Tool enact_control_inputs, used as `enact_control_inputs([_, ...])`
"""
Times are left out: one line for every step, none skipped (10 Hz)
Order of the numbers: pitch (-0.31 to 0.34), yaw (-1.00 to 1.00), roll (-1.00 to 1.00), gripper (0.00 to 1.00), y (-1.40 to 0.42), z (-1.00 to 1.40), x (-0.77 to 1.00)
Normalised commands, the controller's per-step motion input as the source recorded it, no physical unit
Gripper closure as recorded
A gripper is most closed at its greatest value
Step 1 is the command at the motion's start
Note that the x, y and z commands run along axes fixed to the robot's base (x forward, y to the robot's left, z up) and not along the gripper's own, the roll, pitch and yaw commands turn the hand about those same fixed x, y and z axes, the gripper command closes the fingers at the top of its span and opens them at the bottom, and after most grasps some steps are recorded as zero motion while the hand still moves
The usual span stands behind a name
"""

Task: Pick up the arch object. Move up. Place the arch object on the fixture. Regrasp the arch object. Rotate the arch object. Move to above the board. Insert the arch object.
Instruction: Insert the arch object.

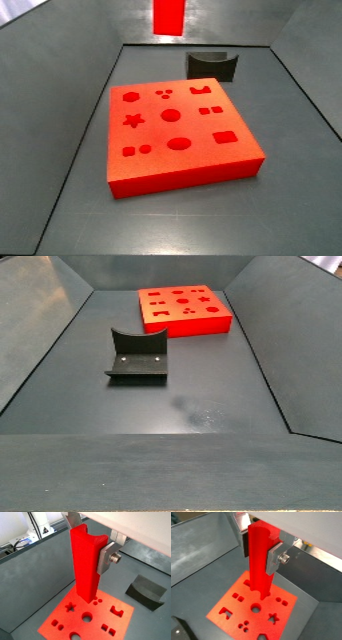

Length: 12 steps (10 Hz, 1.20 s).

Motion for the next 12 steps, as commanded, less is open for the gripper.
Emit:
enact_control_inputs([0.000,0.41,0.03,1.00,0.30,-0.37,0.67])
enact_control_inputs([0.004,0.35,0.00,1.00,0.31,-0.37,0.79])
enact_control_inputs([0.000,0.26,0.00,1.00,0.40,-0.45,0.83])
enact_control_inputs([-0.011,0.17,0.01,1.00,0.45,-0.47,0.82])
enact_control_inputs([0.000,0.15,0.12,1.00,0.45,-0.46,0.83])
enact_control_inputs([0.039,0.18,0.29,1.00,0.33,-0.39,0.78])
enact_control_inputs([0.083,0.24,0.35,1.00,0.26,-0.40,0.67])
enact_control_inputs([0.049,0.24,0.35,1.00,0.21,-0.43,0.53])
enact_control_inputs([0.000,0.17,0.29,1.00,0.17,-0.53,0.35])
enact_control_inputs([0.000,0.17,0.25,1.00,0.12,-0.55,0.16])
enact_control_inputs([0.000,0.14,0.18,1.00,0.07,-0.53,0.10])
enact_control_inputs([0.000,0.09,0.09,1.00,0.03,-0.47,0.07])
